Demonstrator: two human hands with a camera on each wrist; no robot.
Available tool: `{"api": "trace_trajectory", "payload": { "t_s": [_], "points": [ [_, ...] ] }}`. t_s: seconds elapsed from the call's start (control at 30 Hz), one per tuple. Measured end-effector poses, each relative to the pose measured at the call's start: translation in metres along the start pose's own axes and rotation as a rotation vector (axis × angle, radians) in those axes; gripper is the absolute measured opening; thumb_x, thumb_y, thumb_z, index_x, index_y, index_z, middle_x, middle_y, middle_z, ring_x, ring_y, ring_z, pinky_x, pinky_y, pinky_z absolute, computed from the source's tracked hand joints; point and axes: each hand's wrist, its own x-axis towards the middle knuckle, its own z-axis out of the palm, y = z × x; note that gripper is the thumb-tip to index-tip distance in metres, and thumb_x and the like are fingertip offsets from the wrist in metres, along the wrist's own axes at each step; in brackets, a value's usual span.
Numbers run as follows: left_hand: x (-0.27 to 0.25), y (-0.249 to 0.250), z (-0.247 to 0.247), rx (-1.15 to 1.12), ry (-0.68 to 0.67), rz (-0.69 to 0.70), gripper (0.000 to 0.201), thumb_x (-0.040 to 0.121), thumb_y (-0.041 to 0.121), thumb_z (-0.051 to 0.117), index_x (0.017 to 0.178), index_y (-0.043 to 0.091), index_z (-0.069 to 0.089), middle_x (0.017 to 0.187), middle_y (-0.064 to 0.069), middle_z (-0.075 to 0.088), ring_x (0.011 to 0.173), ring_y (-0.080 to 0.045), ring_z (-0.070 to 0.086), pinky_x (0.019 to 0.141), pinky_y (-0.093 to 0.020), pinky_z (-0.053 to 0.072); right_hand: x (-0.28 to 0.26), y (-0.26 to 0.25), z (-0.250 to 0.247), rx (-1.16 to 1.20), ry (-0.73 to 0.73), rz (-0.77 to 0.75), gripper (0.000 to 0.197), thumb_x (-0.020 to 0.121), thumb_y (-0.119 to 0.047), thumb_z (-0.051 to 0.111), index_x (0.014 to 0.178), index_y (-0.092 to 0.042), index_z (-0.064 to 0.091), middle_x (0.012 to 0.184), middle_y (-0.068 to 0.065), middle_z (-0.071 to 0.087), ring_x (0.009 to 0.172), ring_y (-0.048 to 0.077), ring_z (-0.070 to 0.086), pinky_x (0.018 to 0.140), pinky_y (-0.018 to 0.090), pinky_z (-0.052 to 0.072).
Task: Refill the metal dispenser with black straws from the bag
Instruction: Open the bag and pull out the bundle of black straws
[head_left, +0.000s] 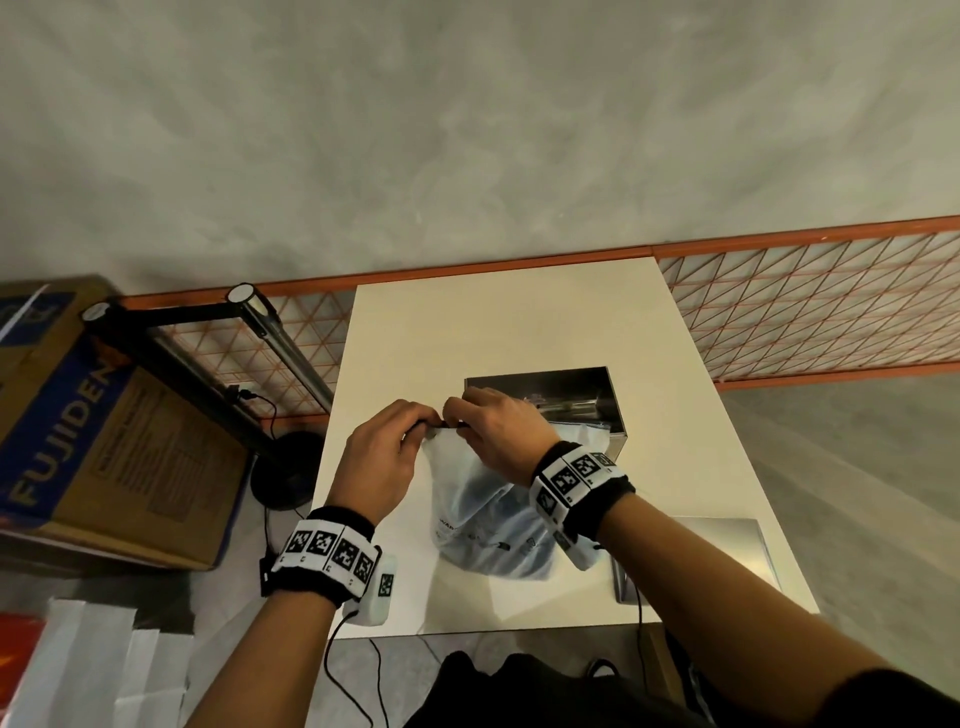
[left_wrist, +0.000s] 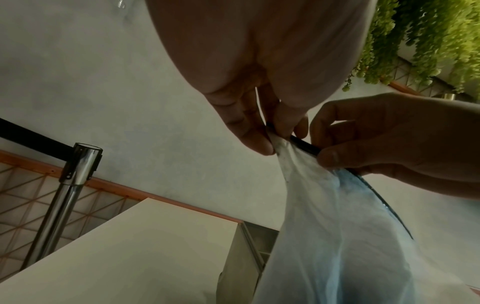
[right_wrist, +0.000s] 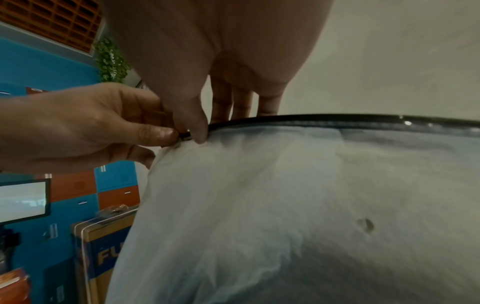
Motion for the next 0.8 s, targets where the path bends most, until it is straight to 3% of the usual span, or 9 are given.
{"api": "trace_trajectory", "payload": {
  "t_s": [0.17,0.33,0.53,0.67,0.73,0.8],
  "points": [
    [-0.001,-0.004,0.002,-0.033,0.003,0.004,0.023,0.099,0.000,0.058,0.103,0.021,0.067,0.097,0.016,0.063,0.088,-0.006,0.062,0.076,-0.036,0.057,0.000,0.001,0.002,0.004,0.013,-0.001,0.014,0.094,-0.017,0.056,0.108,-0.017,0.060,0.096,0.004,0.058,0.090,0.028,0.059,0.060,0.044,0.053],
    [-0.001,-0.002,0.000,0.004,-0.052,0.022,0.029,0.097,-0.003,0.058,0.109,0.020,0.071,0.102,0.016,0.062,0.093,0.001,0.061,0.084,-0.025,0.051,0.000,0.000,0.004,0.019,0.012,-0.010,0.014,0.094,-0.019,0.059,0.101,-0.013,0.069,0.090,0.008,0.058,0.086,0.030,0.059,0.059,0.044,0.053],
    [-0.004,-0.016,-0.011,0.071,0.056,-0.054,0.034,0.092,-0.010,0.059,0.101,0.020,0.075,0.101,0.013,0.062,0.093,-0.009,0.062,0.085,-0.033,0.053,-0.009,0.009,-0.003,-0.058,-0.066,0.053,0.021,0.095,-0.030,0.059,0.098,-0.011,0.069,0.096,0.006,0.057,0.093,0.026,0.058,0.064,0.041,0.053],
    [-0.010,-0.020,-0.017,0.147,0.019,-0.104,0.037,0.093,-0.005,0.059,0.103,0.027,0.075,0.101,0.015,0.059,0.097,-0.012,0.062,0.084,-0.036,0.054,-0.020,0.029,-0.006,-0.097,-0.086,0.125,0.026,0.096,-0.035,0.057,0.094,-0.012,0.069,0.095,0.003,0.057,0.091,0.024,0.060,0.065,0.032,0.041],
    [-0.009,-0.015,-0.014,0.132,-0.007,-0.104,0.036,0.092,-0.001,0.059,0.101,0.031,0.076,0.099,0.017,0.057,0.096,-0.011,0.062,0.082,-0.036,0.054,-0.020,0.030,-0.008,-0.117,-0.072,0.118,0.028,0.095,-0.036,0.057,0.093,-0.012,0.071,0.096,0.002,0.058,0.091,0.022,0.059,0.064,0.032,0.045],
    [-0.006,-0.008,-0.010,0.086,-0.048,-0.118,0.027,0.093,0.014,0.058,0.097,0.033,0.076,0.098,0.017,0.059,0.095,-0.009,0.062,0.081,-0.034,0.053,-0.017,0.025,-0.010,-0.102,-0.055,0.100,0.028,0.094,-0.036,0.058,0.092,-0.011,0.071,0.096,0.002,0.059,0.090,0.022,0.058,0.063,0.034,0.047]
  ]
}}
